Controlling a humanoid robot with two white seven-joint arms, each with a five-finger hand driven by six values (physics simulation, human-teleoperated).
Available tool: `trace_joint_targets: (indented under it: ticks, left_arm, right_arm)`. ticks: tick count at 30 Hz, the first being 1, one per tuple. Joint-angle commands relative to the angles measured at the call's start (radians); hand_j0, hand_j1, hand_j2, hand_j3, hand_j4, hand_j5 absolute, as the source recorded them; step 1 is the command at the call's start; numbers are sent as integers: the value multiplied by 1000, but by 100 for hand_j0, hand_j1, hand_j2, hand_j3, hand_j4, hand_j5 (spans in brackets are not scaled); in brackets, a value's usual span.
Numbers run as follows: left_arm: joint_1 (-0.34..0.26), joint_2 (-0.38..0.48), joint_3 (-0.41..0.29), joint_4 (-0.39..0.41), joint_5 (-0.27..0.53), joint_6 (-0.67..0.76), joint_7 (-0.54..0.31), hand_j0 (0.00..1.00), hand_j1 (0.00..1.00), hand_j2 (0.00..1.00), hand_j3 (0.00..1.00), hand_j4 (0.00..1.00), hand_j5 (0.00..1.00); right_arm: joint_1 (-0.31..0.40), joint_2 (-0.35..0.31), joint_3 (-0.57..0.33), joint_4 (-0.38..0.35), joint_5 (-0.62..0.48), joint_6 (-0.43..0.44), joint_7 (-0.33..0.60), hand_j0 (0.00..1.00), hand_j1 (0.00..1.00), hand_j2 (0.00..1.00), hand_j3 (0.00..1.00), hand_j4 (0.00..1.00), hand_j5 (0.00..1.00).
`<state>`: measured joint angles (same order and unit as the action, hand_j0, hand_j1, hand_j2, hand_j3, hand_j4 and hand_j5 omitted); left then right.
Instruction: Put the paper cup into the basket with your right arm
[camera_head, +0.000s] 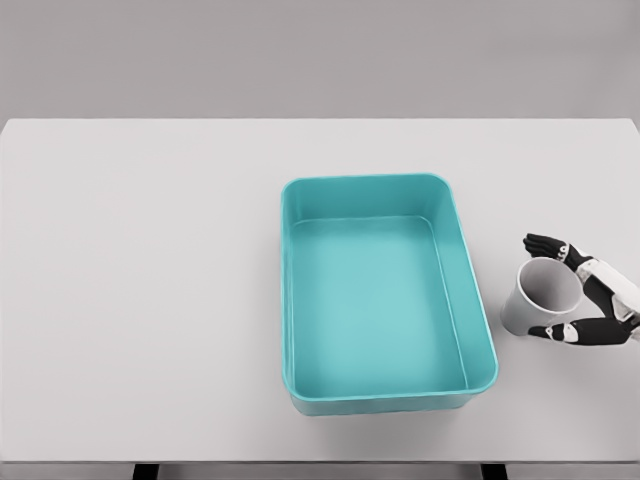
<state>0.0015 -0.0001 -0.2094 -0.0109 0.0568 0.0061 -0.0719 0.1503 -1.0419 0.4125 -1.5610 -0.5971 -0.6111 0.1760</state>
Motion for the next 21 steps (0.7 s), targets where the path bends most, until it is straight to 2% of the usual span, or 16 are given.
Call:
trace_joint_targets:
  ticks: [1,4,6,21]
  left_arm:
    - [0,0,1,0,0,0,0,100,100,100,100,100,100]
    - [0,0,1,0,0,0,0,100,100,100,100,100,100]
    - [0,0,-1,0,0,0,0,100,100,100,100,100,100]
    - [0,0,1,0,0,0,0,100,100,100,100,100,100]
  right_arm:
    - [0,-1,0,-1,-3,0,0,88,88,88,88,88,88]
    - [-2,-1,0,-1,-1,0,0,75,75,75,75,75,75]
    - [-2,-1,0,-1,-1,0,0,70,70,70,70,70,70]
    - [-63,-7,0,-8,2,0,0,70,70,70,70,70,70]
